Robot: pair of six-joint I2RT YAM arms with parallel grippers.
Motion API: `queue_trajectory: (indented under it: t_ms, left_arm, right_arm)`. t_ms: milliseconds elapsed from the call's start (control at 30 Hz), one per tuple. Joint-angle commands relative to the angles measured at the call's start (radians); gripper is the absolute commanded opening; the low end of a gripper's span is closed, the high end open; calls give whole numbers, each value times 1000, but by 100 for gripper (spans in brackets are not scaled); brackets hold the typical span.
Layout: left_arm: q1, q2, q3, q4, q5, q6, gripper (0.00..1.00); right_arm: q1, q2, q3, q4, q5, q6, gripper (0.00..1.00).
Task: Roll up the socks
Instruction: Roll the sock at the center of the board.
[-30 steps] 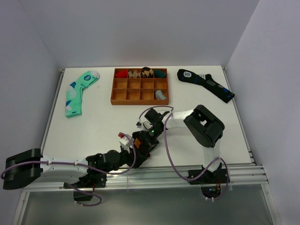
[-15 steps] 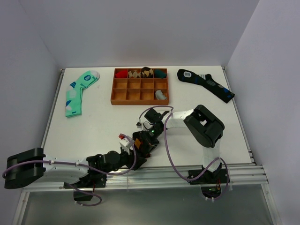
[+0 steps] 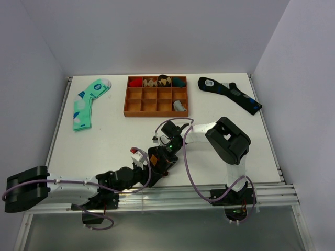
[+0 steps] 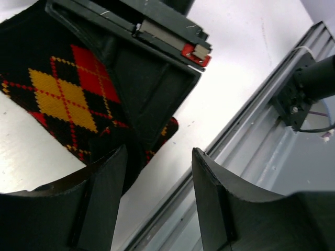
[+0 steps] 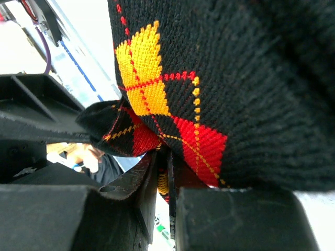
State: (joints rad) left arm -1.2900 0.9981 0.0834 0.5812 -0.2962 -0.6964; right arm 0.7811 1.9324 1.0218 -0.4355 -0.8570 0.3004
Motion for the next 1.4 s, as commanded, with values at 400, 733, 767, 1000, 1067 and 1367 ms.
queue_trajectory:
  t_ms: [400,733,767,1000,1067,1367]
  left_arm:
    - [34,45,42,19,-60,17,59]
    - [47,117,59,60,-50,37,59]
    - [47,119,56,65,-50,40,60]
    - [66,135,39,103,-66,58,64]
    - [70,151,30,131,-58,58,64]
    - [86,272,26,224,-18,60,63]
  right_arm:
    - [6,43,-23,-78,176,-64,0]
    - [3,46,-23,-95,174,-83,0]
    - [4,46,-22,-95,173,-84,0]
    - [-5,40,-22,-101,156,-86,0]
    - [-8,36,-26,-98,153,-83,0]
    - [-31,13,-37,-89,147,-76,0]
